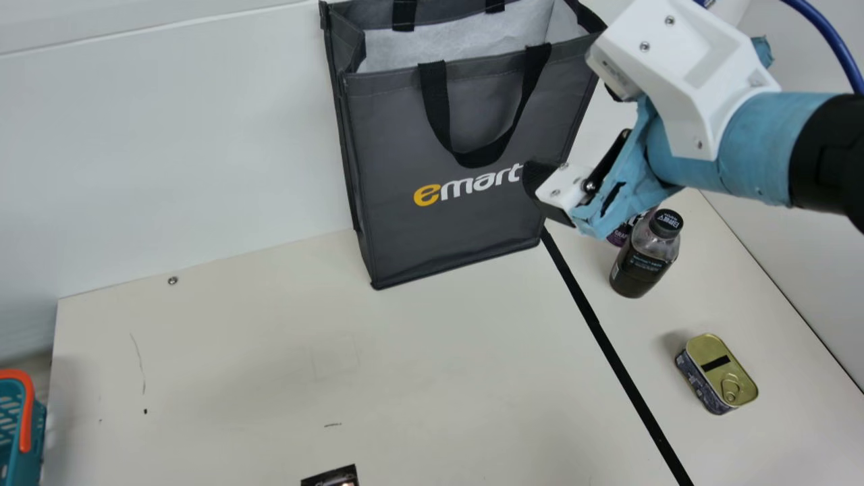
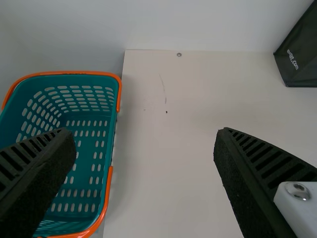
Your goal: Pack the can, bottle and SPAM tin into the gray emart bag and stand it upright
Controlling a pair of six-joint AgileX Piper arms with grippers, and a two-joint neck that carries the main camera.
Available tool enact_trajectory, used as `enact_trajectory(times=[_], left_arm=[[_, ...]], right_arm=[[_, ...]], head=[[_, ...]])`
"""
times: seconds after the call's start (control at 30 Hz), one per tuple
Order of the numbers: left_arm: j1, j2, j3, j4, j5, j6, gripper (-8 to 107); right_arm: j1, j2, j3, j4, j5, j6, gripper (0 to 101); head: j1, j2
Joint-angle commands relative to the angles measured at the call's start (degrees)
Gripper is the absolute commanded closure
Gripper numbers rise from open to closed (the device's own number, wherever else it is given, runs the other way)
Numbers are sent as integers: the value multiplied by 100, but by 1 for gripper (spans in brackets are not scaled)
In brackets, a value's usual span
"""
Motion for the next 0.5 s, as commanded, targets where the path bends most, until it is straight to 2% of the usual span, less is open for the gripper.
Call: enact_trajectory(times=[0.0, 0.47], left_arm=[[0, 0, 0, 0, 0, 0, 9], [0, 0, 0, 0, 0, 0, 9]], right_arm=[[-3, 80, -108, 40, -6, -174, 6], [4, 647, -796, 275, -6, -979, 6]], head=[[-130, -14], [-130, -14]])
